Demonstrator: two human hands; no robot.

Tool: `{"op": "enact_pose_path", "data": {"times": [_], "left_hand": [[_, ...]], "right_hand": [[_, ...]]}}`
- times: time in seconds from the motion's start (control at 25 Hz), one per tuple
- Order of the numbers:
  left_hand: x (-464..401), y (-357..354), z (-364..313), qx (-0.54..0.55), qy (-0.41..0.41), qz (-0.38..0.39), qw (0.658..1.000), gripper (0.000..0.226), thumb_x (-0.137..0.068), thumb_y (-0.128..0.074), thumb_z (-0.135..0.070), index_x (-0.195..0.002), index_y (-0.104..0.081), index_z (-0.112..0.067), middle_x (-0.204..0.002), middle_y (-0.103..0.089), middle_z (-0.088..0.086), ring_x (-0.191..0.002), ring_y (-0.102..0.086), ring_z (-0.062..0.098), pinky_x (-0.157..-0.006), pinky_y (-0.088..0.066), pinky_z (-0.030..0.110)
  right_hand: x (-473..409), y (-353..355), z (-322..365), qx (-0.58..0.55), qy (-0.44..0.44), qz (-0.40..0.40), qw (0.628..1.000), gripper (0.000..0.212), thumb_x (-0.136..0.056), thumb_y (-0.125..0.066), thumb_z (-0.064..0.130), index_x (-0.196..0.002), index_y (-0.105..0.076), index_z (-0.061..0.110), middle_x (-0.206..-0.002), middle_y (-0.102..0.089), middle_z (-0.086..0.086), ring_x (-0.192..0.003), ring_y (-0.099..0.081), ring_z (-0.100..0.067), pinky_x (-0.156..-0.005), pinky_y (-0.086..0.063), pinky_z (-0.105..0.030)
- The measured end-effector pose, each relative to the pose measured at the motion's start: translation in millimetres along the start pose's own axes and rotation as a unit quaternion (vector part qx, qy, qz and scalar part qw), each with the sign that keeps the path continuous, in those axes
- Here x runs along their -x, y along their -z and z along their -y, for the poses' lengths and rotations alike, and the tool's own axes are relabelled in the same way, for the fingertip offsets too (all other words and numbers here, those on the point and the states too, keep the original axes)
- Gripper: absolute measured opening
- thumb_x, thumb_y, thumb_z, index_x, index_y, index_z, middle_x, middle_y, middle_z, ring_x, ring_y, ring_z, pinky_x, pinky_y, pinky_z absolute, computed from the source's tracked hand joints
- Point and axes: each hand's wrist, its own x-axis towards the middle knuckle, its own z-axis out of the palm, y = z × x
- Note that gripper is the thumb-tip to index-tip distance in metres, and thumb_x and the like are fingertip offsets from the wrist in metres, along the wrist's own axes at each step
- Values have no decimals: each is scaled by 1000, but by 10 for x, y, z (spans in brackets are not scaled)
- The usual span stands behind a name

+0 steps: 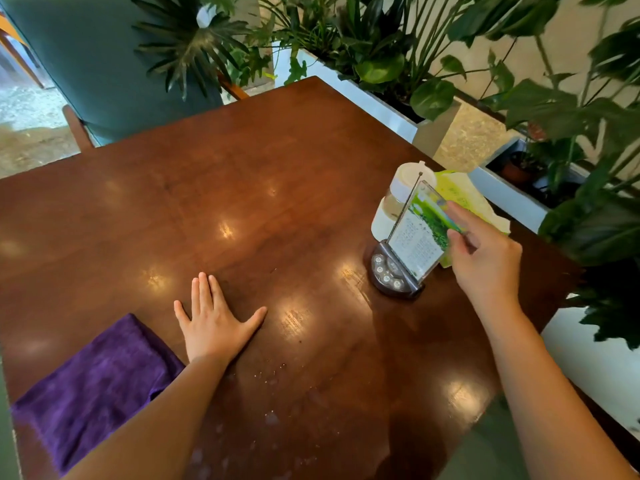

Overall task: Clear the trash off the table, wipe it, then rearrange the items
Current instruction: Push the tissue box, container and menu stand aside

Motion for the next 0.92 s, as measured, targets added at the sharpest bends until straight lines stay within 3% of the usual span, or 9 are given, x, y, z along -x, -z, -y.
{"op": "enact_pose_path", "data": {"times": [0.16, 0.36, 0.56, 0.64, 0.76, 0.84, 0.92], "left_hand": [[4, 29, -6, 3, 1, 0, 1000, 116, -66, -24, -88, -147, -8, -6, -158, -5, 8, -145, 3, 17, -114, -1, 52], [6, 28, -17, 5, 2, -2, 1000, 115, -67, -29, -86, -146, -9, -7, -158, -7, 8, -145, 1, 17, -114, -2, 52], [6, 23, -18, 1, 3, 9, 1000, 116, -65, -24, -88, -147, -6, -8, -158, -4, 7, -145, 4, 16, -114, 0, 52], [5, 34, -22, 1, 3, 15, 1000, 118, -63, -20, -89, -147, -4, -8, -158, -2, 7, -144, 6, 16, -114, 1, 51], [-2, 73, -26, 3, 3, 37, 999, 118, -63, -20, -89, -147, 0, -8, -158, 3, 7, -144, 9, 17, -115, 2, 51], [-12, 132, -33, 5, 5, 66, 998, 117, -65, -24, -88, -146, 5, -9, -158, 8, 7, -144, 12, 17, -114, 3, 51], [-16, 232, -46, 1, 10, 98, 995, 114, -69, -30, -85, -147, 5, -9, -158, 9, 7, -144, 12, 18, -114, 2, 51]], "right_hand": [[-83, 17, -122, 9, 53, 19, 998, 38, -83, -61, -6, -119, -62, 6, -108, -69, -14, -93, -66, -30, -78, -52, -31], [69, 60, -232, 42, 85, -20, 995, 36, -82, -60, -9, -117, -62, 3, -105, -67, -21, -94, -64, -37, -75, -57, -47], [58, 42, -132, 144, 94, -16, 985, 41, -83, -61, -4, -122, -59, 7, -116, -64, -16, -108, -59, -34, -78, -54, -46], [96, 71, -98, 216, 119, -14, 969, 44, -83, -61, -2, -125, -56, 8, -125, -59, -17, -120, -50, -35, -92, -47, -53], [115, 113, -48, 294, 122, 16, 948, 55, -80, -63, 1, -131, -48, 10, -137, -51, -14, -132, -37, -33, -108, -23, -60], [129, 105, 46, 307, 114, 30, 944, 62, -79, -62, 5, -137, -40, 10, -145, -41, -14, -139, -25, -31, -110, -7, -60], [188, 38, 216, 289, 120, 39, 949, 63, -77, -61, 10, -137, -38, 13, -146, -37, -15, -141, -20, -31, -111, -3, -58]]}}
